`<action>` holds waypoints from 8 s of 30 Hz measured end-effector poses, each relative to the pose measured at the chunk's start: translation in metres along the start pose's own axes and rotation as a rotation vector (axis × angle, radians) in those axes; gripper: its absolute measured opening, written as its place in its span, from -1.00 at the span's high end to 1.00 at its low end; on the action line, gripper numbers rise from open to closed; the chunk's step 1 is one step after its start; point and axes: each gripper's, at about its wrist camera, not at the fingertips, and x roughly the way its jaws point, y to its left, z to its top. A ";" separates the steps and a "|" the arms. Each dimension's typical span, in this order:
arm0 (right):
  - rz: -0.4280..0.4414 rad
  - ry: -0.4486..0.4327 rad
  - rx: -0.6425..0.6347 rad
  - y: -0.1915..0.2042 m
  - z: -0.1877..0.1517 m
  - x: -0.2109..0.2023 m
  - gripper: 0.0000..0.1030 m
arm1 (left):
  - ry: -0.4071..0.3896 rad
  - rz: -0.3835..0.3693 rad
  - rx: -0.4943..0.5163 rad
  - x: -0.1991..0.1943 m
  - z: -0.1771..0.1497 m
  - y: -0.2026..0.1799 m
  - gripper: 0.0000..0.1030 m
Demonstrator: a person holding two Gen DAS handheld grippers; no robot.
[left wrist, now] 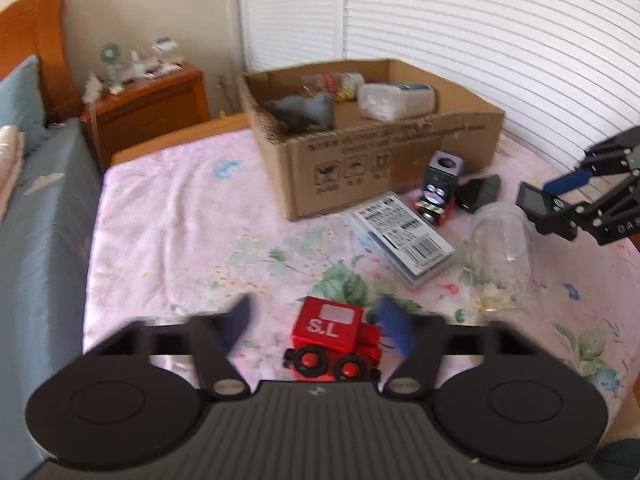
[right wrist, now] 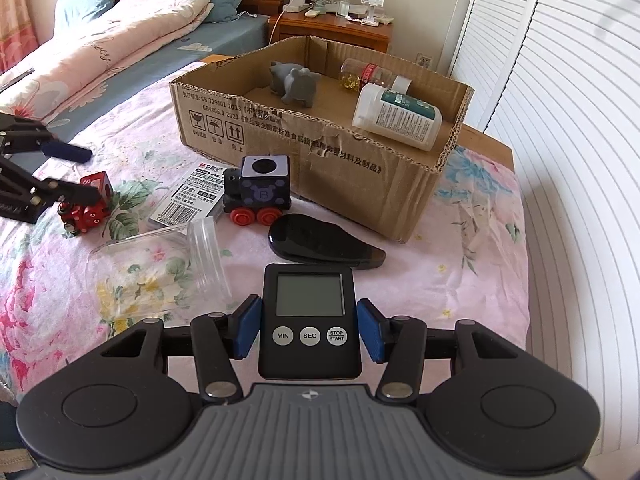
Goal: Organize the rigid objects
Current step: 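Lift the red car with the left tool while the right tool lifts the timer toward the box, then lower the red car into the box and open the left tool while the right tool releases the timer there, then withdraw both tools toward the clear jar and the pen-refill pack, then grasp the clear pen-refill pack with the left tool while the right tool reaches the clear jar, then close the right tool around the clear plastic jar lying on its side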
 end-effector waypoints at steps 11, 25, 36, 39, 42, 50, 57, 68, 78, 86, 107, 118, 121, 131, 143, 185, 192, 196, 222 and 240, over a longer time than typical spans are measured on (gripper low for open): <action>0.018 -0.003 0.012 0.001 0.001 -0.001 -0.10 | 0.055 -0.066 0.065 0.021 -0.010 -0.008 -0.26; 0.014 0.000 -0.001 0.001 0.003 -0.004 -0.10 | 0.086 -0.106 0.101 0.011 -0.002 -0.008 0.04; 0.029 -0.065 -0.037 -0.002 0.032 -0.030 -0.10 | 0.015 -0.120 0.160 -0.010 0.046 -0.010 0.04; 0.016 -0.104 -0.062 -0.005 0.049 -0.038 -0.10 | -0.024 -0.129 0.170 -0.010 0.067 -0.011 0.04; 0.009 -0.139 -0.069 -0.013 0.069 -0.041 -0.11 | -0.057 -0.125 0.180 -0.006 0.086 -0.013 0.03; -0.011 -0.170 -0.058 -0.034 0.121 -0.015 -0.10 | -0.090 -0.111 0.164 0.020 0.126 -0.010 0.03; -0.010 -0.125 -0.013 -0.047 0.132 0.020 -0.11 | -0.087 -0.100 0.167 0.038 0.140 -0.016 0.03; -0.009 -0.181 0.111 -0.050 0.109 -0.005 -1.00 | -0.069 -0.105 0.169 0.054 0.150 -0.023 0.03; -0.104 -0.131 0.247 -0.034 0.054 -0.026 -1.00 | -0.048 -0.113 0.171 0.074 0.166 -0.036 0.03; -0.151 -0.117 0.279 -0.022 0.022 -0.032 -1.00 | -0.059 -0.072 0.146 0.088 0.179 -0.045 -0.42; -0.125 -0.149 0.337 0.000 -0.009 -0.049 -1.00 | -0.052 -0.021 0.077 0.007 0.111 -0.038 -0.95; -0.100 -0.150 0.343 0.012 -0.025 -0.048 -1.00 | 0.022 0.002 0.004 0.029 0.078 -0.043 -0.96; -0.094 -0.147 0.353 0.011 -0.029 -0.047 -1.00 | 0.055 -0.019 -0.041 0.045 0.074 -0.044 -0.96; -0.083 -0.132 0.371 0.005 -0.039 -0.042 -1.00 | 0.138 -0.012 -0.065 0.088 0.057 -0.058 -0.96; -0.066 -0.119 0.357 0.006 -0.037 -0.036 -1.00 | 0.150 0.033 -0.117 0.075 0.036 -0.033 -0.98; -0.066 -0.003 0.097 0.081 0.004 0.020 -1.00 | 0.064 0.111 -0.218 0.006 0.016 -0.005 -0.98; -0.056 0.021 0.182 0.062 -0.008 0.029 -1.00 | 0.087 0.087 -0.216 0.036 0.034 -0.011 -0.98; -0.047 0.021 0.190 0.061 -0.010 0.031 -1.00 | 0.100 0.100 -0.207 0.061 0.044 -0.016 -0.98; 0.033 -0.070 -0.057 0.059 0.003 0.010 -1.00 | 0.131 0.166 -0.185 0.071 0.021 0.003 -0.98; 0.062 -0.040 -0.113 0.062 0.013 0.030 -0.93 | 0.127 0.136 -0.206 0.072 0.023 0.001 -0.75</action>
